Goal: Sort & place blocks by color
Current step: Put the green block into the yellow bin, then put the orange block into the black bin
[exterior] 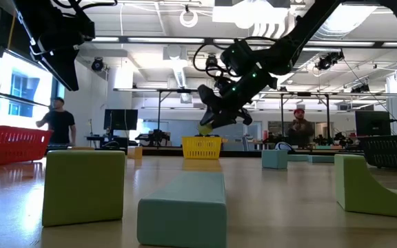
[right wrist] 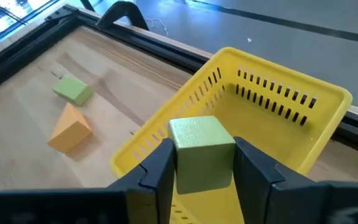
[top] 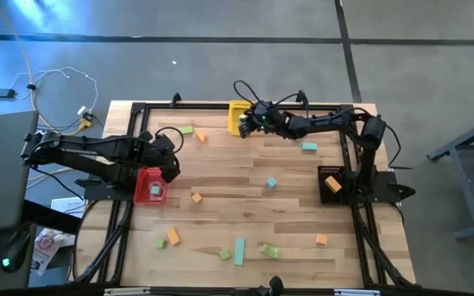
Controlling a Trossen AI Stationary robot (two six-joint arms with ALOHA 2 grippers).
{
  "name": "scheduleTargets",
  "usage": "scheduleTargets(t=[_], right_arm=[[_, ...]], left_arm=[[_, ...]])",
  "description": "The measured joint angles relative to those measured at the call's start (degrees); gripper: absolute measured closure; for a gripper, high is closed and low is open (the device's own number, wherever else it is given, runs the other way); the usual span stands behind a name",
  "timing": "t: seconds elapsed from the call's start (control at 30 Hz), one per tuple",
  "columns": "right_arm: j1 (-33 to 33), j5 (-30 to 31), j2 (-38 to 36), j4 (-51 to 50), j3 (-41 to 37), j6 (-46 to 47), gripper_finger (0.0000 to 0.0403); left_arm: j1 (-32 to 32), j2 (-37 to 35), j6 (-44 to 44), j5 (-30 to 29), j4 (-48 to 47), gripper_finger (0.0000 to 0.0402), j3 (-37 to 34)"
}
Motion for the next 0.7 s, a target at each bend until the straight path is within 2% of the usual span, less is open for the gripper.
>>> scheduleTargets(t=[0.23, 0.5, 0.7], right_arm=[[0.06, 0.22, 0.00, 0.15, 0.00, -0.01, 0.0249], [0.06, -0.96, -0.04, 0.09, 0.00, 0.00, 0.0187], [0.06, -3.74, -1.43, 0.48, 0.00, 0.02, 0.0168]], left_arm=[[0.01, -0.02, 0.50, 0.00, -0.02, 0.0245, 0.00], [0.00, -0.01, 0.42, 1.32, -0.02, 0.0199, 0.00], [-0.12, -0.02, -3.92, 4.48, 0.33, 0.0184, 0.00]])
